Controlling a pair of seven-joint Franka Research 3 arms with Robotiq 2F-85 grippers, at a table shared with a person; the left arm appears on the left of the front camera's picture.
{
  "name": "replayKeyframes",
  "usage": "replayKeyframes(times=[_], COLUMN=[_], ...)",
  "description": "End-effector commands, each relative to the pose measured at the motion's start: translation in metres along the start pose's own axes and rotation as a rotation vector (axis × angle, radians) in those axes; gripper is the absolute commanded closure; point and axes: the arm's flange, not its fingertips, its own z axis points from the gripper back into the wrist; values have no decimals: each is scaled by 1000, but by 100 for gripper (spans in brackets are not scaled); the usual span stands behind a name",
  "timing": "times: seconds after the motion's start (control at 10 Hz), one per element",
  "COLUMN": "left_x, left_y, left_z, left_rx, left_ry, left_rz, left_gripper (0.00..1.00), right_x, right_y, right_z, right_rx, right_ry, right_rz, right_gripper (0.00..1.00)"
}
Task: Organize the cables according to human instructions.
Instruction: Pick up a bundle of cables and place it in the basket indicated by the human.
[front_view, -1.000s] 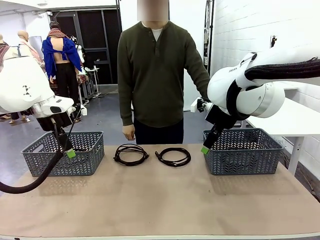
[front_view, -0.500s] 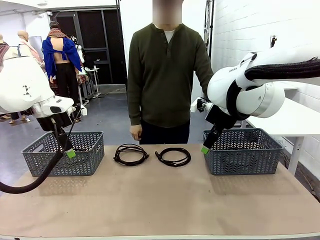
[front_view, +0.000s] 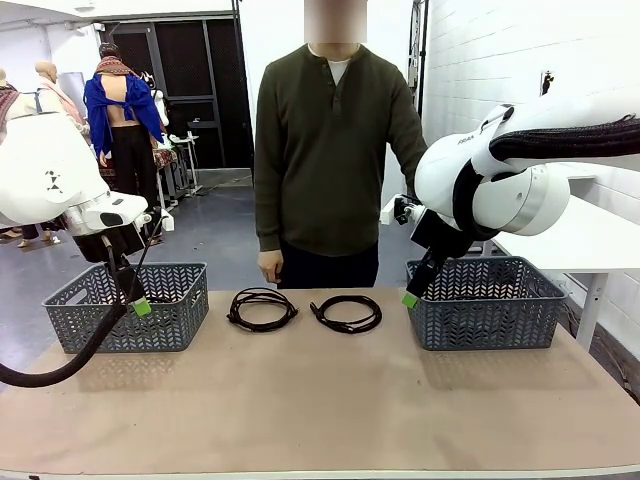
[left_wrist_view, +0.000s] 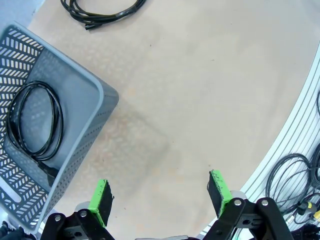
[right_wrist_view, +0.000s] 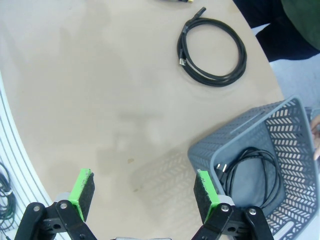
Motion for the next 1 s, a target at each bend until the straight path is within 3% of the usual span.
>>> replayKeyframes(times=[0.0, 0.3, 0.6, 0.9], left_x=[0, 0, 0, 0], left_y=[0, 0, 0, 0], left_z=[1, 1, 1, 1], left_rx=[-2, -2, -2, -2], left_ry=[5, 5, 5, 5], left_rz=[1, 1, 1, 1], left_gripper=[0, 0, 0, 0], right_x=[-1, 21, 75, 118], right_y=[0, -5, -20, -34], right_z=[-1, 0, -11, -32], right_rx=[-2, -5, 2, -5], right_ry=[3, 28, 100, 108], right_rz=[-5, -28, -27, -43], right_gripper=[0, 0, 0, 0])
